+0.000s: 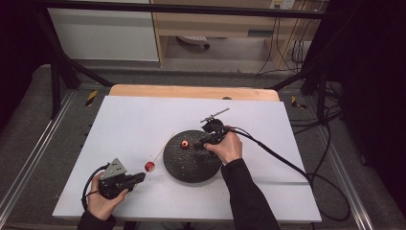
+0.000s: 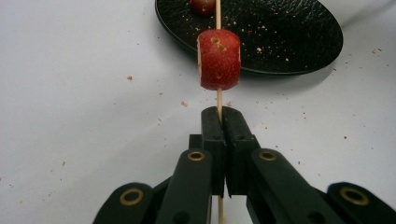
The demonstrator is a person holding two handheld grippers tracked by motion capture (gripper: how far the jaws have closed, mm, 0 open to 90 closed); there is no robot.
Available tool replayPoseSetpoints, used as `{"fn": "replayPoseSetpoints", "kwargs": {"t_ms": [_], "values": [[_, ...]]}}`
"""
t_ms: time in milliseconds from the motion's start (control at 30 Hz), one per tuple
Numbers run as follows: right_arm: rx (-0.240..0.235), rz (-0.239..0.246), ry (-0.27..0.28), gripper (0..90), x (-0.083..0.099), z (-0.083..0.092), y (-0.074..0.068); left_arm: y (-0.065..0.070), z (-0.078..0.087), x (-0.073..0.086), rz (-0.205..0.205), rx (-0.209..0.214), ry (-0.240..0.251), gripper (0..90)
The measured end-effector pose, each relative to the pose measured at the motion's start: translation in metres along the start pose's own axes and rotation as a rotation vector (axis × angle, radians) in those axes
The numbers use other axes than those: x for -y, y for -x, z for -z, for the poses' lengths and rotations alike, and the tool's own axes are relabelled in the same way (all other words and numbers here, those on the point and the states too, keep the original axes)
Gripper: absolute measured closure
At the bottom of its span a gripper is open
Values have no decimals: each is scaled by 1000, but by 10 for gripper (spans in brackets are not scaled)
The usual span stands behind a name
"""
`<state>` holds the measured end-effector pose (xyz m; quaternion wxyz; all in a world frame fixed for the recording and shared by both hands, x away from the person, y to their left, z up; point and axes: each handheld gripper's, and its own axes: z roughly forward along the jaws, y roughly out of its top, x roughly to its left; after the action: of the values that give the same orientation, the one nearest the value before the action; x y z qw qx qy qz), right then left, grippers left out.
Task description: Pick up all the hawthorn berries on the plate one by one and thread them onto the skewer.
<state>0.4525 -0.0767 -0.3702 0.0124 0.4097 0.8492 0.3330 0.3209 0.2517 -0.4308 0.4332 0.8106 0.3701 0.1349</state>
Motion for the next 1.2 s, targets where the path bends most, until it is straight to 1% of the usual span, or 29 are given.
{"fn": "replayPoseSetpoints", "kwargs": {"t_ms": [67,100,233,300,367,567,667,833,967,1200], "values": [[-19,-14,37,637,5,3,1,0,0,0,0,-1,0,879],[-24,-12,60,638,8,5,1,1,0,0,-1,-1,-1,879],[-61,-24,124,638,20,7,2,2,-1,0,-1,-4,-2,879],[-69,-29,139,637,25,7,1,2,-2,-1,1,-5,0,879],[-80,-34,169,638,29,9,1,2,-2,-1,0,-3,-2,879],[-113,-74,276,637,42,13,3,3,-3,-2,8,4,4,879],[-148,-108,340,638,50,13,4,4,-2,-3,11,3,11,879],[-173,-147,423,638,60,14,4,6,-2,-4,11,3,16,879],[-177,-178,493,638,66,12,4,9,-4,-5,9,0,22,879],[-186,-234,620,638,73,9,5,14,-8,-8,17,-3,29,879]]}}
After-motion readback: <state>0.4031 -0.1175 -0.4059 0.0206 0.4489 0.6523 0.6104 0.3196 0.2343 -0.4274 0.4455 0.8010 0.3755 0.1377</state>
